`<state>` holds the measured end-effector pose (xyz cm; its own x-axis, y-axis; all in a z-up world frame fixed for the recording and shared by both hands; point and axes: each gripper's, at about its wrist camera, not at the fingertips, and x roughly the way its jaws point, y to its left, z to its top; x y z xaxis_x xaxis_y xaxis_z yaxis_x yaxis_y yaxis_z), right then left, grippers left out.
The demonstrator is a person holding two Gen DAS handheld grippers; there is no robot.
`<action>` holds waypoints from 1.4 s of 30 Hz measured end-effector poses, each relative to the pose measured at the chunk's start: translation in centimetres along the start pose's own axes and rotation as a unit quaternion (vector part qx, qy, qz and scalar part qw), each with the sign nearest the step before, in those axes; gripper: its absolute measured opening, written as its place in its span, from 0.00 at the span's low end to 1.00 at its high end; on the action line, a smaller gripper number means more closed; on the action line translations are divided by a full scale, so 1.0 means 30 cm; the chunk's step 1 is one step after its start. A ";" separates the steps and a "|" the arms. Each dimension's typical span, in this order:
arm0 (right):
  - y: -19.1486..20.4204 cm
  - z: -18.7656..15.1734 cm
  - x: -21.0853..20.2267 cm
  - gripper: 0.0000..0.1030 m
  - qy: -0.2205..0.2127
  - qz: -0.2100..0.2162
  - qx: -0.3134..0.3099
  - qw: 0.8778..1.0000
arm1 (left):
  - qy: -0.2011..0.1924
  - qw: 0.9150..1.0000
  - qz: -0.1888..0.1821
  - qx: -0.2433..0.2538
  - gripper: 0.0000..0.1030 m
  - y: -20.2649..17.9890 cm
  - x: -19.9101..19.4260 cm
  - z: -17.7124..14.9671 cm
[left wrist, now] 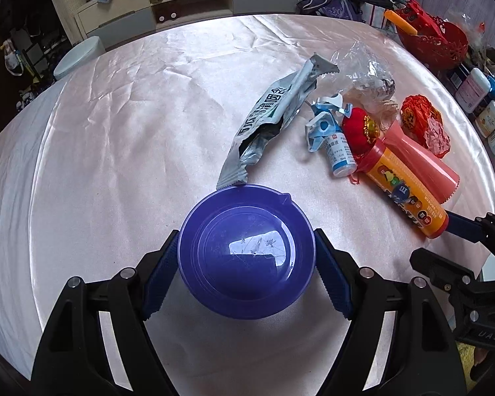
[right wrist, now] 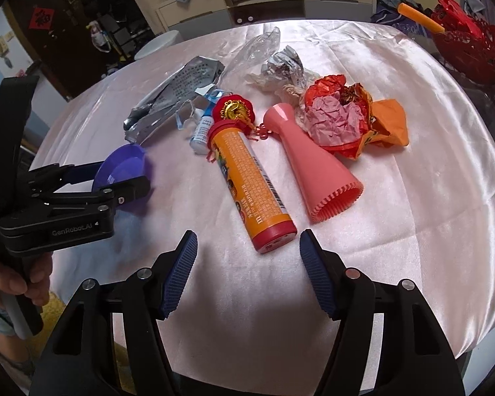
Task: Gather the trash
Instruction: 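Grasp the orange candy tube with the right tool while the left tool holds the plate, then lower the plate and tube into the black bin and open both tools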
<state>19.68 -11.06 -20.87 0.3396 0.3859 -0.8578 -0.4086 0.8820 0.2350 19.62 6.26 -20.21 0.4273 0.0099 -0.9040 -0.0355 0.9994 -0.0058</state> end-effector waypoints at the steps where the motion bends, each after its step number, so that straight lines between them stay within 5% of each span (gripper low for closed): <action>1: -0.009 0.004 0.002 0.63 0.001 -0.003 0.002 1.000 | 0.001 1.000 0.000 -0.002 0.72 0.006 0.003 0.002; 14: 0.039 0.037 0.036 0.64 0.005 0.007 -0.015 1.000 | -0.001 1.000 -0.006 -0.006 0.72 0.027 0.023 0.016; 21: 0.115 0.020 0.047 0.56 0.018 0.054 -0.031 0.998 | -0.003 1.000 -0.012 -0.009 0.72 0.041 0.023 0.022; 26: 0.130 0.066 0.078 0.52 0.002 0.042 -0.032 0.999 | -0.002 1.000 -0.011 -0.009 0.72 0.055 0.018 0.017; 30: 0.139 0.097 0.101 0.35 -0.011 0.005 -0.043 0.999 | -0.005 1.000 -0.009 -0.010 0.72 0.072 0.002 0.008; 33: 0.143 0.094 0.100 0.33 -0.009 -0.009 -0.048 0.999 | -0.011 1.000 -0.009 -0.010 0.72 0.081 -0.027 -0.006; 42: 0.138 -0.091 -0.002 0.28 0.011 -0.022 -0.033 0.999 | -0.025 0.999 -0.033 0.015 0.72 0.021 -0.167 -0.136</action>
<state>15.64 -8.17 -21.09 0.3398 0.3397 -0.8770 -0.4480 0.8784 0.1667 13.75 6.69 -17.42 0.4730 -0.0557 -0.8793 0.0219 0.9984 -0.0515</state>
